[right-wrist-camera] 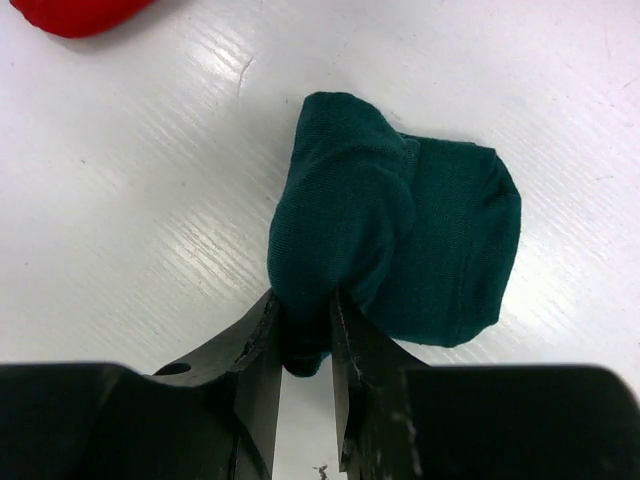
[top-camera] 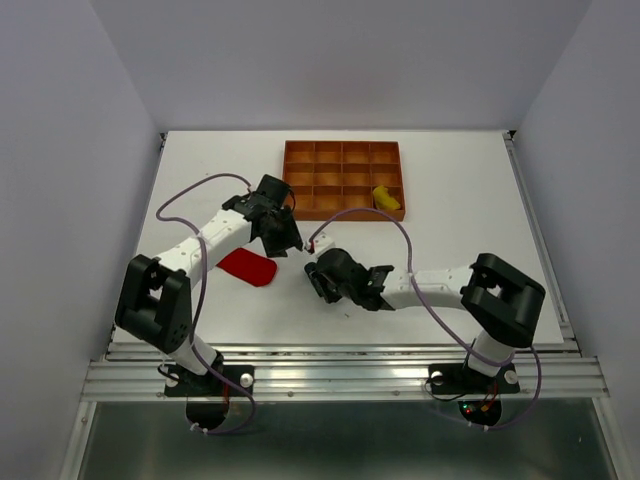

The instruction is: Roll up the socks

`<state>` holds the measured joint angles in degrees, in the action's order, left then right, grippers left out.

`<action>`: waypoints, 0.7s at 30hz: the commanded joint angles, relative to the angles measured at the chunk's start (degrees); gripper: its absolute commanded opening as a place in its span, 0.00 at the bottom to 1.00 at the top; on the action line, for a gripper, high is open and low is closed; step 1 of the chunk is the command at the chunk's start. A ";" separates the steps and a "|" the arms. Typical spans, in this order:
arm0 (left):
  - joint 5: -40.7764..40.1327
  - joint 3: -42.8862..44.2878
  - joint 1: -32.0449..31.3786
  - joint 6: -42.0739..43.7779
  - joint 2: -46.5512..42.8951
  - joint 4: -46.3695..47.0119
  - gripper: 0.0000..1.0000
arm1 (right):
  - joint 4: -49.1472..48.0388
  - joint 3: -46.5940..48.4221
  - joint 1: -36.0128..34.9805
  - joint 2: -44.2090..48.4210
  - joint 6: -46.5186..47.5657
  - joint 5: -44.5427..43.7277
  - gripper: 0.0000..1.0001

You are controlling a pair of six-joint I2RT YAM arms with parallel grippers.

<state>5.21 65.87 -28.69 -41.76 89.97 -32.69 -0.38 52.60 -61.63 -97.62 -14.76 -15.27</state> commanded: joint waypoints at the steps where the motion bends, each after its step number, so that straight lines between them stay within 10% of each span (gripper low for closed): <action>1: -0.56 -2.14 0.65 2.03 -4.01 0.43 0.54 | -2.16 -2.50 3.17 1.38 -5.53 12.35 0.11; 13: 8.84 -13.30 0.39 4.23 -9.46 10.35 0.56 | -6.20 -1.97 16.97 -2.04 -14.58 45.21 0.10; 21: 12.01 -17.17 -0.58 3.09 -8.50 15.63 0.56 | -7.44 -2.50 20.93 -4.15 -19.33 50.24 0.10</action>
<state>14.74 49.36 -28.67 -38.87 82.43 -21.30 -6.63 50.68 -41.82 -100.16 -30.50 29.19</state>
